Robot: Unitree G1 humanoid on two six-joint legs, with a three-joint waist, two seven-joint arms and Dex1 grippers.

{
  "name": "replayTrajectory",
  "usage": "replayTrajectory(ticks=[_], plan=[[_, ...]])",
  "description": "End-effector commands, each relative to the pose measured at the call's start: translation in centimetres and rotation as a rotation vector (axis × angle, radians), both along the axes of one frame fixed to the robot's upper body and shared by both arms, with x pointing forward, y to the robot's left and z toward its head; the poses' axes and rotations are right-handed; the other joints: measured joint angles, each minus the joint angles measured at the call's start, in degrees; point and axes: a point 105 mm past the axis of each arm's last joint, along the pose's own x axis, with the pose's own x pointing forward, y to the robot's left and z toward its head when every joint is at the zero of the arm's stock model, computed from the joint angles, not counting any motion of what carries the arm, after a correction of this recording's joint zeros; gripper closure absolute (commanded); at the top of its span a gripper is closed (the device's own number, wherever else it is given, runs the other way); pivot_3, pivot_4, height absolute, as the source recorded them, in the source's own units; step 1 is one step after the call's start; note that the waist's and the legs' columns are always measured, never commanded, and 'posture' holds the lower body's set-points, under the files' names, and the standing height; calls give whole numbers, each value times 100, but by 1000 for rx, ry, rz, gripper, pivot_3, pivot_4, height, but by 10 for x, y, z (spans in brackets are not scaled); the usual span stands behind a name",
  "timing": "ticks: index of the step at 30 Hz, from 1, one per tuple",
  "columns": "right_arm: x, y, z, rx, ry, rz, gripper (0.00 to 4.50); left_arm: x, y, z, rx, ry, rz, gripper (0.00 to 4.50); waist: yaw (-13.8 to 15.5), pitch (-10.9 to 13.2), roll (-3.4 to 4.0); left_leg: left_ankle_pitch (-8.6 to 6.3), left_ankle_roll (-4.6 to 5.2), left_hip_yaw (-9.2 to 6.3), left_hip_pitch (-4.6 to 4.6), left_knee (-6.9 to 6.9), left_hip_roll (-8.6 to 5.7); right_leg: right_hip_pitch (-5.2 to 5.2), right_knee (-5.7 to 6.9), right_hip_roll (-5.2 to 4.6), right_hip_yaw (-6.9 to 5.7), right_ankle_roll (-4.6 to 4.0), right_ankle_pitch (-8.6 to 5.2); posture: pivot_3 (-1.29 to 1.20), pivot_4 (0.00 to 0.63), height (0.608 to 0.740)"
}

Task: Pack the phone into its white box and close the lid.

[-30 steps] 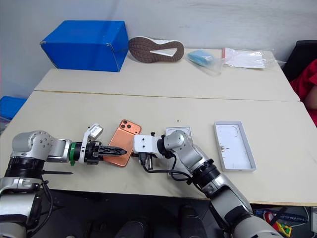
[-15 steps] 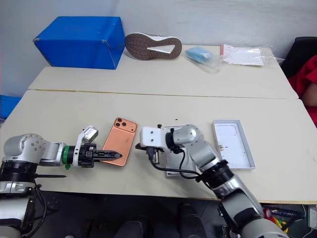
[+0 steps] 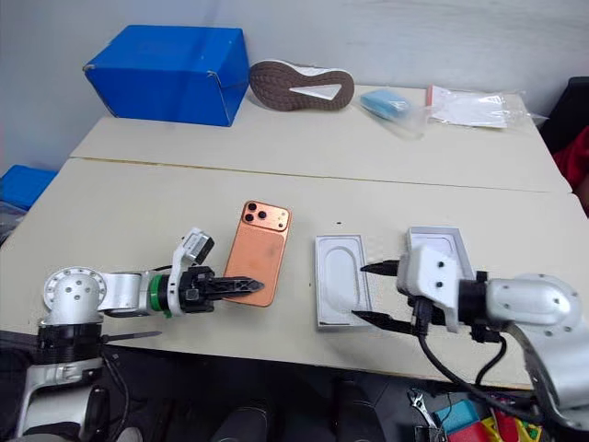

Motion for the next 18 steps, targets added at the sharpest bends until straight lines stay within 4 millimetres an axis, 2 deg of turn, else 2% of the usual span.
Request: replayTrajectory(ticks=[1,6,14,18], plan=[[-10,-3,8,8,-35,-43,8,0,-22,4,-19,-23,-33,4385,8,2,-3,0,0,0,0,4,-1,1,2,0,0,0,0,0,150,740],[-15,-10,6,4,-37,-114,0,-1,-55,-3,-15,-9,-72,4385,43,7,-14,-1,2,-3,3,13,-4,20,-10,-2,-2,8,4,0,150,740],[-17,-13,3,-3,-61,-195,0,12,-111,-17,63,44,-44,4385,92,13,-23,-2,1,-5,9,35,-5,35,-9,0,-5,11,6,0,150,740],[-17,-14,2,-2,-60,-219,0,8,-125,-21,78,72,-32,4385,126,16,-28,-3,1,-5,9,35,-5,36,-13,1,-5,13,7,0,150,740]])
